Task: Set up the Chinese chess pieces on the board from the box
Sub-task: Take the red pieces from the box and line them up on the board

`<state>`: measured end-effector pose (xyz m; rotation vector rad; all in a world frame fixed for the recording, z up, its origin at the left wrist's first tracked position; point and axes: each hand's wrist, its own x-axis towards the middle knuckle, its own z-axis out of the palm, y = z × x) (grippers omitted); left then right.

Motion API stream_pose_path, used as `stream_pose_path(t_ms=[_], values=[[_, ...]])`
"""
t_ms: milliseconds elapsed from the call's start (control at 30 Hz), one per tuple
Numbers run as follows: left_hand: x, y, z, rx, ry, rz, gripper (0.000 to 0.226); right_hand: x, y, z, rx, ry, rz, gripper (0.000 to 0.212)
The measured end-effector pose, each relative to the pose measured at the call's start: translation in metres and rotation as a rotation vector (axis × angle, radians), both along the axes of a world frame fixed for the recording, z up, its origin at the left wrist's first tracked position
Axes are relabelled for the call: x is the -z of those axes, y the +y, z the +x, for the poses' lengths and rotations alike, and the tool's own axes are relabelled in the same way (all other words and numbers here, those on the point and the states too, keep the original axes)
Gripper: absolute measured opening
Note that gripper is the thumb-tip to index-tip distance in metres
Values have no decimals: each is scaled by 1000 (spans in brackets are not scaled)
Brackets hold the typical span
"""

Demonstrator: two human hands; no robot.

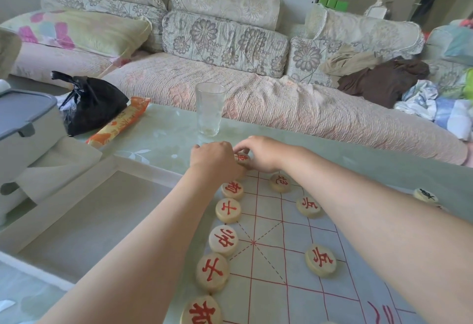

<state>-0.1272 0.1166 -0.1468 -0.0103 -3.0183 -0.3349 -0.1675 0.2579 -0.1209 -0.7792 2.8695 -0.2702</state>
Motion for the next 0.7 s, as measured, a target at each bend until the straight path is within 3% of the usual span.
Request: stream_pose_path(t_ms=[133,267,467,600,700], values=[[-8,-5,-4,34,-40,97,47,3,3,-3,32,13,25,49],[-12,-24,-10,15,-109,249,39,0,7,2,7,80,-36,44],[-14,-40,-5,19,-116,167,31,-5,-8,14,-125,52,91,59],[-11,-40,0,7,-99,83,46,-9,-17,18,-167,89,223,48],[-12,-39,2,53,-91,102,41,-12,-17,22,-125,98,249,38]])
